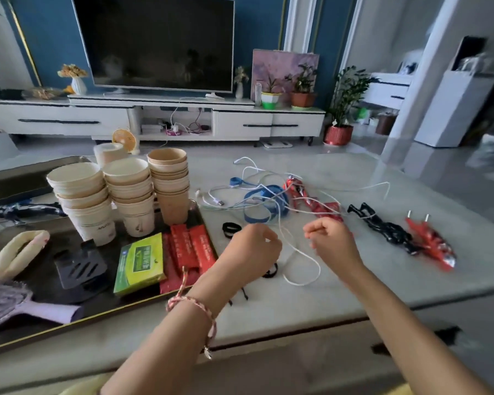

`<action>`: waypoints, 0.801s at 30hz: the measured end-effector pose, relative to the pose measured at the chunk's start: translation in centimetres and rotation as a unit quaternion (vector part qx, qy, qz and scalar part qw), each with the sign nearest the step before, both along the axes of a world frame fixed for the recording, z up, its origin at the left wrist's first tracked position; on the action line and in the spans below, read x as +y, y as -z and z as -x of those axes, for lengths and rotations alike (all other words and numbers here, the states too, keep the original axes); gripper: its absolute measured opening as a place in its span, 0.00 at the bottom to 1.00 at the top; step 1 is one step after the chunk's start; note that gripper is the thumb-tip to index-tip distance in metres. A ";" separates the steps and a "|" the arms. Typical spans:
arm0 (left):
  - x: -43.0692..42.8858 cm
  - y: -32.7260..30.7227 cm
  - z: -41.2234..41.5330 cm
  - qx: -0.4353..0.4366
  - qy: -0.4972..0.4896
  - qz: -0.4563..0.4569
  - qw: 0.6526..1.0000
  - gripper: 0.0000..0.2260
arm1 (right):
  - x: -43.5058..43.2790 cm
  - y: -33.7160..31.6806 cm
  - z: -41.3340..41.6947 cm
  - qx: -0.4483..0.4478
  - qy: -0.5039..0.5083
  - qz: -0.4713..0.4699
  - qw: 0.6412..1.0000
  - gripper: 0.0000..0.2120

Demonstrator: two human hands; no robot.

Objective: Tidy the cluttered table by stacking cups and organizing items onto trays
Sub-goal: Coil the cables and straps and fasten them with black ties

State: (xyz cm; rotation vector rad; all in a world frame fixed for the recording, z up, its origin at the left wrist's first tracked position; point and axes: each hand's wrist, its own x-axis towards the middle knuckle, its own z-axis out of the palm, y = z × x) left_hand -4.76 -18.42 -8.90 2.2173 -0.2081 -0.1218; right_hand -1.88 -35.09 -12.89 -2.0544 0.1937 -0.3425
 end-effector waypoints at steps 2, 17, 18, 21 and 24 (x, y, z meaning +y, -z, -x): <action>-2.0 0.3 -0.7 0.025 -0.003 0.017 1.000 0.06 | -1.4 -0.4 -0.1 -0.021 0.043 0.055 0.997 0.09; -9.4 5.2 -3.9 0.058 -0.090 0.250 0.962 0.11 | -5.5 3.0 -0.7 0.030 0.011 0.115 0.993 0.06; -9.2 4.9 -4.4 0.054 -0.096 0.257 0.960 0.11 | -5.3 3.2 -0.7 0.025 0.002 0.117 0.993 0.06; -8.2 4.3 -5.4 0.058 -0.122 0.294 0.946 0.10 | -3.7 3.8 -0.2 -0.007 -0.037 0.119 0.992 0.10; -7.3 4.1 -5.8 0.052 -0.136 0.291 0.945 0.11 | -1.8 4.6 -0.3 -0.051 -0.063 0.239 0.968 0.11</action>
